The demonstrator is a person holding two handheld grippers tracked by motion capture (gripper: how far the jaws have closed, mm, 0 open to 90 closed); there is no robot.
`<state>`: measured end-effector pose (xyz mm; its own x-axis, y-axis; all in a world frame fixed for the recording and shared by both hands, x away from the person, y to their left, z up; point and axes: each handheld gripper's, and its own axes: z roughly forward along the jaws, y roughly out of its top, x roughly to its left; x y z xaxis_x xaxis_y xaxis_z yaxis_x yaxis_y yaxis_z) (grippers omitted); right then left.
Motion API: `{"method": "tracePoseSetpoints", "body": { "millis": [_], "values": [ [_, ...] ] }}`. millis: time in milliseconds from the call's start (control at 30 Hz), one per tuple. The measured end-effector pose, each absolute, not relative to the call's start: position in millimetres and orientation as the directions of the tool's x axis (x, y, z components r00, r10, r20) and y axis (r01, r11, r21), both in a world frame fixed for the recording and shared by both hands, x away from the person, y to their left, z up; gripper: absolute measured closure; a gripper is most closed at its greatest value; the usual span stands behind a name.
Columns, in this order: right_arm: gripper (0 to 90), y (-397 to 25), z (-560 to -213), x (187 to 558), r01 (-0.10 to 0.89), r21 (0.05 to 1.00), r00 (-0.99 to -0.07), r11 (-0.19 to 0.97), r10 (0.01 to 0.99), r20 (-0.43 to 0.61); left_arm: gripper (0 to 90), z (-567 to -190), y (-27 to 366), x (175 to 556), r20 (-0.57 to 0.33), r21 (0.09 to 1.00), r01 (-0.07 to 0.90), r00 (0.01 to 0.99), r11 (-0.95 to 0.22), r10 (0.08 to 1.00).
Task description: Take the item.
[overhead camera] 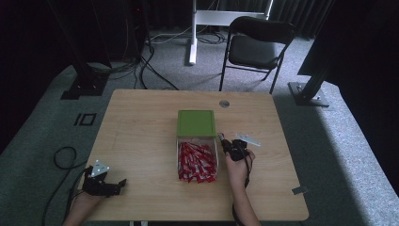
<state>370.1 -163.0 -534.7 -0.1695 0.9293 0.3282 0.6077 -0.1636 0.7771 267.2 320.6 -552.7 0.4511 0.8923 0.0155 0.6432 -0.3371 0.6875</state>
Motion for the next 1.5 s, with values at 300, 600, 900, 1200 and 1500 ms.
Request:
{"method": "tracePoseSetpoints", "body": {
  "millis": [300, 600, 900, 1200, 1500],
  "values": [
    [83.7, -151, -544, 378, 0.639, 0.757, -0.186, -0.138, 0.927, 0.326, 1.5, -553, 321, 267, 0.015, 0.687, 0.644, 0.451, -0.337, 0.892],
    [82.9, -149, -548, 383, 0.651, 0.747, -0.163, -0.136, 0.936, 0.313, 1.5, -553, 321, 267, 0.015, 0.687, 0.644, 0.451, -0.337, 0.892],
    [71.1, -151, -544, 385, 0.654, 0.749, -0.192, -0.109, 0.933, 0.304, 1.5, -553, 321, 267, 0.015, 0.687, 0.644, 0.451, -0.337, 0.892],
    [57.5, -167, -538, 377, 0.643, 0.765, -0.231, -0.043, 0.941, 0.247, 1.5, -553, 321, 267, 0.015, 0.687, 0.644, 0.451, -0.337, 0.892],
    [40.1, -184, -529, 366, 0.63, 0.777, -0.298, 0.022, 0.93, 0.216, 1.5, -553, 321, 267, 0.015, 0.687, 0.643, 0.451, -0.337, 0.892]
  ]
}}
